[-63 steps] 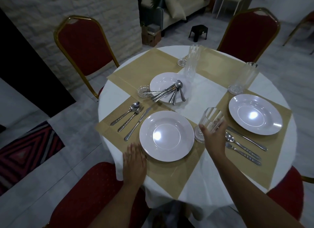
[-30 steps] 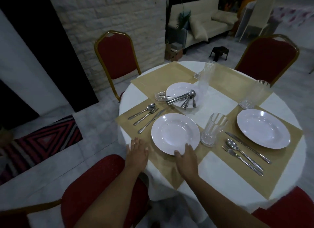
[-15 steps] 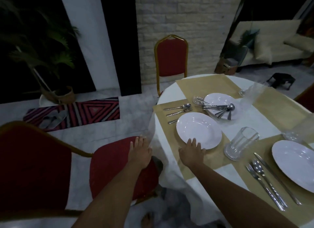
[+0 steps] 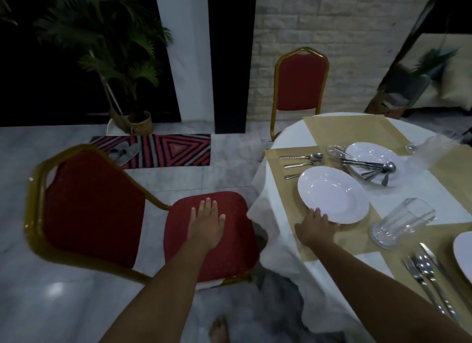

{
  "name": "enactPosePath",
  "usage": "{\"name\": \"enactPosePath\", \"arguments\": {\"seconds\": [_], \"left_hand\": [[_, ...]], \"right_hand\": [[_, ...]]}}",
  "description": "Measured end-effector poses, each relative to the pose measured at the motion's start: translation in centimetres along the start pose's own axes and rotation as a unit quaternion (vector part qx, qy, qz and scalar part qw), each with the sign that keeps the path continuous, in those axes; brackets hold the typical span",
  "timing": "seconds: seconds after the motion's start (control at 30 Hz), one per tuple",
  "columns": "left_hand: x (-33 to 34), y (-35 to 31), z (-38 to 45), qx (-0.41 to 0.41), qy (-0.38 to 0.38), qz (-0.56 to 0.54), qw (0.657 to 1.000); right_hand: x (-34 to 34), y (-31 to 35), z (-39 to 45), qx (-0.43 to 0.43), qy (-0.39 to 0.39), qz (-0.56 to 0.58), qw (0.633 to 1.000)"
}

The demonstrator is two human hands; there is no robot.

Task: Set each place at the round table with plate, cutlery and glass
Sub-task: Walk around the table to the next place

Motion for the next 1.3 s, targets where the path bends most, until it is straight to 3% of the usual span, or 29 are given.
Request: {"name": "enactPosePath", "arguments": {"seconds": [0.33, 0.53, 0.9, 1.3], "left_hand": [[-6.0, 13.1, -0.4, -0.079, -0.052, 0.015, 0.995], [-12.1, 23.1, 0.0, -0.094, -0.080, 0.063, 0.990], [-19.0, 42.4, 1.9, -0.153, -0.116, 0.051, 0.980], [-21.1, 51.7, 9.1, -0.162, -0.099, 0.035, 0.981]], "right_hand": [[-0.8, 16.9, -0.3, -0.132, -0.011, 0.004, 0.991], [-1.1, 31.9, -1.8, -0.204, -0.011, -0.007, 0.979], [-3.3, 56.6, -4.2, -0.324, -0.026, 0.012, 0.945], [-4.3, 71.4, -0.4, -0.379, -0.023, 0.004, 0.925]]}}
Point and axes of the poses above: each hand's wrist, its own z-axis towards the middle knuckle, its own x-axis out of the palm, y = z × x, the point moved 4 cm from there along z, towards the middle knuckle, and after that the axes turned 15 degrees about -x, right-handed, at the moved point
